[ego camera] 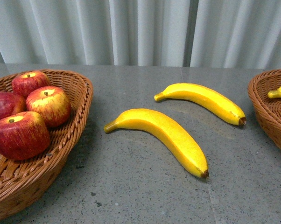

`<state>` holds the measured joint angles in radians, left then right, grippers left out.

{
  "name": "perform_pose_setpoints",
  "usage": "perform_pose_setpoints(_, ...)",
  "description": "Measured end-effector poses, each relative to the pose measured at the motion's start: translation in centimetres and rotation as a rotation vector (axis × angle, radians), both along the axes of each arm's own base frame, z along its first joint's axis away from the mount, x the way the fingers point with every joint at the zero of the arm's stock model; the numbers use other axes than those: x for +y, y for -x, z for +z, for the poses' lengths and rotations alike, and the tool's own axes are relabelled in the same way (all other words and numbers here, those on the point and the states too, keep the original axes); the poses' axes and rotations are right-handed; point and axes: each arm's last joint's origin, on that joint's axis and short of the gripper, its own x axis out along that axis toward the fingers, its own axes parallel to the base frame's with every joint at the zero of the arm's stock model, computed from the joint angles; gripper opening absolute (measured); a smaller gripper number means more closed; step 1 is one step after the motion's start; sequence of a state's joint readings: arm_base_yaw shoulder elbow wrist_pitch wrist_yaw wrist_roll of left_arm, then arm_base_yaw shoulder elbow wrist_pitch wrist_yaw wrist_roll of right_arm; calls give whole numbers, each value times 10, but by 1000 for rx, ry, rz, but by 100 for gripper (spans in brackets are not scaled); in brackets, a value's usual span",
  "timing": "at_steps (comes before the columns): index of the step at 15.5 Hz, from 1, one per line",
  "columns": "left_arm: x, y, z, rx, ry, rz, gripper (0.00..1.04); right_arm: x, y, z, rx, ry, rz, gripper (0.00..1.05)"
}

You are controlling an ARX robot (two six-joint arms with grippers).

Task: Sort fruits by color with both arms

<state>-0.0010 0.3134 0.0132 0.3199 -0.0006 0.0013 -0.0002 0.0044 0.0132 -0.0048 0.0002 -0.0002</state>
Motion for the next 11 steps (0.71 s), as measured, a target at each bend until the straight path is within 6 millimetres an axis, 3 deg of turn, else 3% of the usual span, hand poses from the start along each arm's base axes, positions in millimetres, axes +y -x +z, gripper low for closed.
perform_pose_setpoints(9, 0, 10, -1, 6, 0, -1, 1, 0, 0, 0, 0, 0, 0, 98)
perform_pose_setpoints(11, 0, 20, -4, 14, 0, 0, 1, 0, 0, 0, 0, 0, 0, 98)
